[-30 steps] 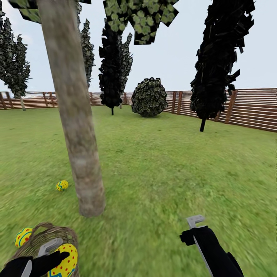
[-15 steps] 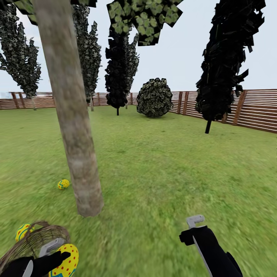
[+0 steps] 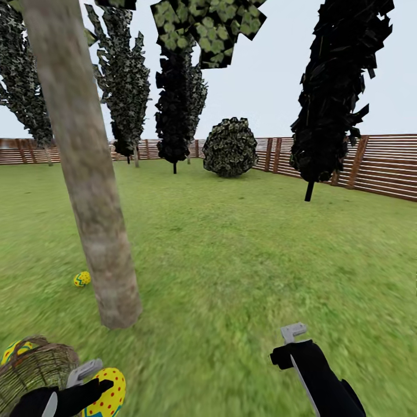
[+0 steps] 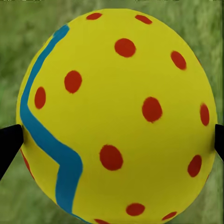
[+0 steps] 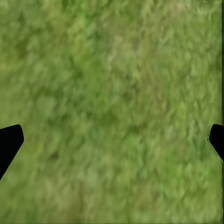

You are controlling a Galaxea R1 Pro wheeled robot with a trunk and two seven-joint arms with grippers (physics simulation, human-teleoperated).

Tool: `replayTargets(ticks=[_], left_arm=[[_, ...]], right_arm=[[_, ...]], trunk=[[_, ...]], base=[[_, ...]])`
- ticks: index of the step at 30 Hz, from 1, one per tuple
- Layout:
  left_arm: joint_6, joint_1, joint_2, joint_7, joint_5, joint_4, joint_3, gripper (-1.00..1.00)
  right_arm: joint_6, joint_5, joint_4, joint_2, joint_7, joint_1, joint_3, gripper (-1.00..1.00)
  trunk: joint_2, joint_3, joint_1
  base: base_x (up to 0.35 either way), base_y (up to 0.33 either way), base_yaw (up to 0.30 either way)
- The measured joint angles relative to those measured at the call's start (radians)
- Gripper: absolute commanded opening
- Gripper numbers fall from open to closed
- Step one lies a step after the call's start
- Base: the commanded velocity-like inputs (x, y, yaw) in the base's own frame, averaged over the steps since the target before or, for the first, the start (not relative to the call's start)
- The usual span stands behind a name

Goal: Take the three Easter eggs out of the wicker basket on the lawn in the garden, then place them on the lawn next to a single tree (choose any tree) so that all three eggs are next to the same tree and none are left in the basket.

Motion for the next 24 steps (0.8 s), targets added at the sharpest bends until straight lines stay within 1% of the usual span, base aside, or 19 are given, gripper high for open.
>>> replayTargets(ticks=[18,24], left_arm=[[-0.001,0.000,0.000,0.001,0.000,0.000,0.000,-1.00],[0.000,0.000,0.000,0.001,0.000,0.000,-0.001,-1.00]], right_arm=[[0.001,0.011,0.002,-0.002,-0.001,0.001,-0.002,1.00],[0.001,0.010,0.001,-0.001,-0.002,0.000,-0.006,1.00]], trunk=[[0.000,0.000,0.000],[0.000,0.000,0.000]], base=[[0.261,-0.230,0.004],[0.270,-0.214,0.242]])
